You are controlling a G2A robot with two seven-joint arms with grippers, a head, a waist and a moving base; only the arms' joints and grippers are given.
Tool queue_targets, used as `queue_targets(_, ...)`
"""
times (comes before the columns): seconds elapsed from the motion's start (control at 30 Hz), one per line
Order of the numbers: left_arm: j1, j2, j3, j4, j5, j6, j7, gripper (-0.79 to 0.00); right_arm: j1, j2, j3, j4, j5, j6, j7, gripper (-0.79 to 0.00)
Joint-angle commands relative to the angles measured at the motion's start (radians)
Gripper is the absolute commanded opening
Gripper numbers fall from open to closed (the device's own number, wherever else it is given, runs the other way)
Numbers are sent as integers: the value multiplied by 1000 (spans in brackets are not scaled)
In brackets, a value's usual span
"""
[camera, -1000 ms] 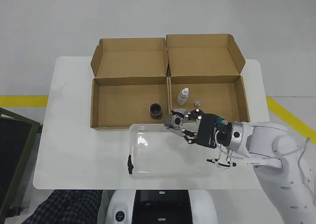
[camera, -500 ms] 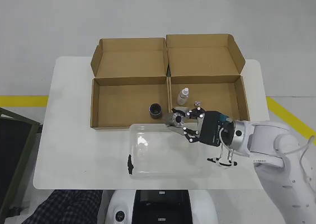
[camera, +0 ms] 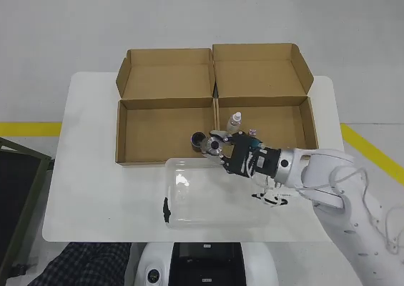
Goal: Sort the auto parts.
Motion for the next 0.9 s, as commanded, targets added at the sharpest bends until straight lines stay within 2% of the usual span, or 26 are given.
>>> queue_targets(0.0,0,0,0,0,0,0,0,0,32,-7,-34,30,-11,23,7,-785)
queue_targets(0.47,0,0,0,0,0,0,0,0,291,-81,-267,311,-19,156,47,-785)
queue_targets(0.87,0,0,0,0,0,0,0,0,435,-153,-392,550,5,249,64,-785)
